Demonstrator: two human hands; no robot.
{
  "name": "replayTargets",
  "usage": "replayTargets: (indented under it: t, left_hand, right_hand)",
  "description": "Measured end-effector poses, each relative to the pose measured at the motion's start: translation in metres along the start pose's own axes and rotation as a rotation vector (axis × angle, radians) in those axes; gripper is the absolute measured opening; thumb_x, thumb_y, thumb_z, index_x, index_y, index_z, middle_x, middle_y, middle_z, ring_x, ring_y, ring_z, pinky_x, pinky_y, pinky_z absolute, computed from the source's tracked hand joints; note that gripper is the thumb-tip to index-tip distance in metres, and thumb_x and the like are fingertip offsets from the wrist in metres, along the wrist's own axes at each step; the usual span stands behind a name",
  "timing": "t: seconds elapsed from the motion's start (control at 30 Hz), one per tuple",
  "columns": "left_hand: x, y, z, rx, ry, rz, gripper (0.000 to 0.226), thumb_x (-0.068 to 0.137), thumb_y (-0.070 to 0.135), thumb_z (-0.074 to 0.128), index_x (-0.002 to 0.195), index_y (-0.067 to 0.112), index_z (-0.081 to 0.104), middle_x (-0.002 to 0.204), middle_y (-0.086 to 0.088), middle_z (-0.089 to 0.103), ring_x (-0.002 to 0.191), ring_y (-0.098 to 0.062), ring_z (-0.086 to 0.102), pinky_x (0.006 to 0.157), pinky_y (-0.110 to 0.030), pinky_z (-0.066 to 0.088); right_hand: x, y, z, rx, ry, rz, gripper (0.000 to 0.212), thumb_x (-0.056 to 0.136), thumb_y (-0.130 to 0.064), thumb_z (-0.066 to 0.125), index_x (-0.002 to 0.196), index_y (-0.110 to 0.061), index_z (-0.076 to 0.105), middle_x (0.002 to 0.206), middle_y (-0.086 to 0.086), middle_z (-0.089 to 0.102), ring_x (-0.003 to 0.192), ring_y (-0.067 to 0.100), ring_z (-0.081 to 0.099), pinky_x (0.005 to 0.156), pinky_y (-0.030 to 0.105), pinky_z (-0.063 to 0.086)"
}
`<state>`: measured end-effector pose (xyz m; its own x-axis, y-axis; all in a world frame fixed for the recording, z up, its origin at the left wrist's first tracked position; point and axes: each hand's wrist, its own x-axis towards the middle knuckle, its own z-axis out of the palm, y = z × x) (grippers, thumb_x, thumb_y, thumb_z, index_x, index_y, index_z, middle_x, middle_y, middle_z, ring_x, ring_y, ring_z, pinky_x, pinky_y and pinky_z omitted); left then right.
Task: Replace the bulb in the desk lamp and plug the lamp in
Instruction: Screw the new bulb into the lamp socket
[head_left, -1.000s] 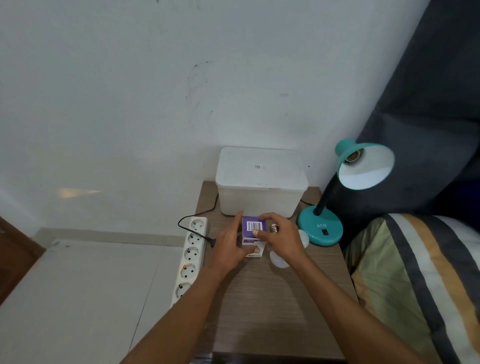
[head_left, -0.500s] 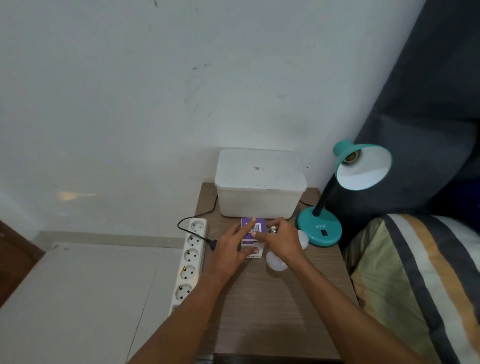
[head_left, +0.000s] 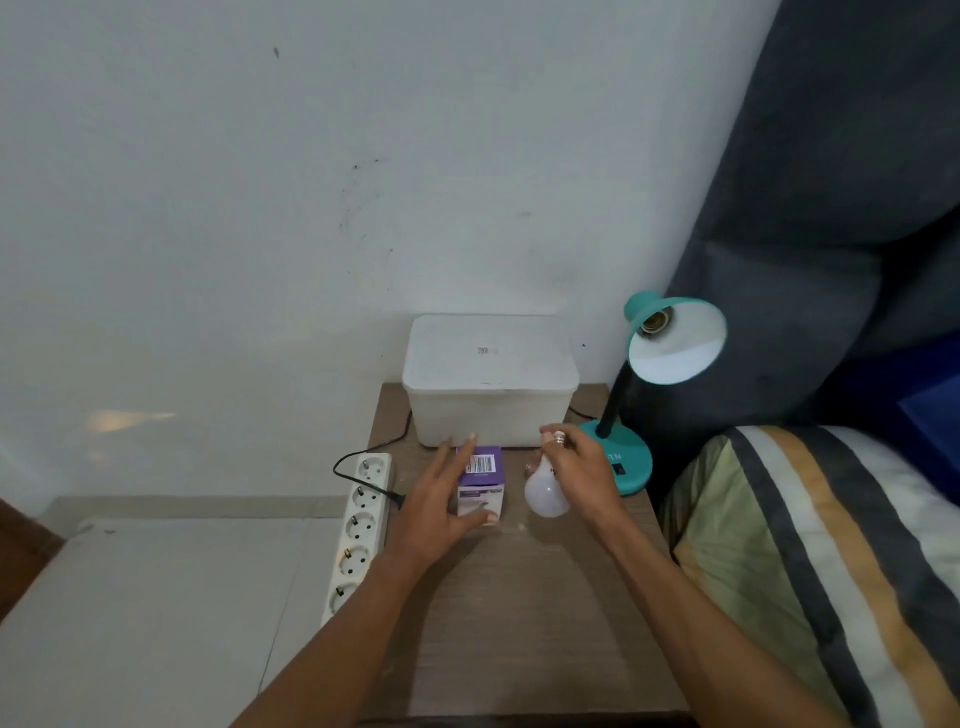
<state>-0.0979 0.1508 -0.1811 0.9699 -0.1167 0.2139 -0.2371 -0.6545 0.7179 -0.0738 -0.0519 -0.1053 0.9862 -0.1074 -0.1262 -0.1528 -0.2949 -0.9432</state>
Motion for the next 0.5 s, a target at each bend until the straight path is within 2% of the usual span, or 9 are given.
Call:
replayTargets:
  t: [0.1, 0.2, 0.27, 0.33, 0.43, 0.5]
  left_hand:
    - [0.001, 0.009, -0.004, 0.002, 0.031, 0.042, 0.114, 0.077, 0.051, 0.084, 0.157, 0.054, 0.002, 0.171, 0.007, -0.003, 0.155, -0.019, 0.013, 0.114, -0.039, 0.033]
    - [0.010, 0.029, -0.007, 0.071, 0.095, 0.137, 0.114, 0.075, 0.060, 0.082, 0.159, 0.050, 0.005, 0.171, 0.008, -0.008, 0.158, -0.019, -0.007, 0.118, -0.047, 0.021]
    - [0.022, 0.050, -0.008, 0.138, 0.127, 0.246, 0.112, 0.076, 0.062, 0.081, 0.161, 0.039, 0.011, 0.172, 0.002, -0.002, 0.159, -0.021, -0.006, 0.119, -0.048, 0.015]
    - [0.037, 0.073, -0.005, 0.164, 0.134, 0.329, 0.109, 0.079, 0.059, 0.080, 0.162, 0.028, 0.017, 0.172, -0.002, 0.007, 0.159, -0.022, 0.001, 0.122, -0.046, 0.018]
    - [0.062, 0.115, -0.002, 0.151, 0.101, 0.381, 0.107, 0.080, 0.058, 0.077, 0.162, 0.026, 0.017, 0.170, -0.002, 0.018, 0.158, -0.017, 0.008, 0.125, -0.039, 0.021]
    - [0.079, 0.142, 0.000, 0.139, 0.069, 0.407, 0.108, 0.080, 0.051, 0.081, 0.162, 0.025, 0.015, 0.169, -0.001, 0.021, 0.156, -0.013, 0.009, 0.125, -0.033, 0.020]
  right_hand:
    - [-0.003, -0.012, -0.017, 0.064, 0.032, -0.013, 0.024, 0.101, -0.035, 0.049, 0.121, -0.028, 0.061, 0.101, 0.006, 0.069, 0.095, 0.024, 0.067, 0.090, 0.044, 0.055]
    - [-0.005, -0.023, -0.035, 0.186, 0.127, 0.029, 0.020, 0.097, -0.029, 0.051, 0.114, -0.023, 0.058, 0.089, 0.009, 0.073, 0.084, 0.023, 0.071, 0.082, 0.044, 0.057]
    - [-0.006, -0.031, -0.051, 0.286, 0.184, 0.054, 0.012, 0.090, -0.022, 0.052, 0.101, -0.021, 0.056, 0.089, 0.014, 0.072, 0.075, 0.026, 0.072, 0.076, 0.046, 0.059]
    - [-0.003, -0.037, -0.068, 0.295, 0.231, 0.049, 0.008, 0.080, -0.024, 0.055, 0.088, -0.023, 0.057, 0.088, 0.012, 0.073, 0.080, 0.029, 0.072, 0.080, 0.049, 0.059]
    - [0.001, -0.047, -0.095, 0.346, 0.272, 0.012, 0.014, 0.073, -0.027, 0.066, 0.087, -0.025, 0.065, 0.091, 0.004, 0.076, 0.092, 0.027, 0.072, 0.085, 0.048, 0.058]
    - [0.002, -0.056, -0.110, 0.468, 0.293, 0.032, 0.013, 0.078, -0.026, 0.073, 0.090, -0.027, 0.068, 0.099, 0.004, 0.074, 0.096, 0.028, 0.070, 0.078, 0.048, 0.061]
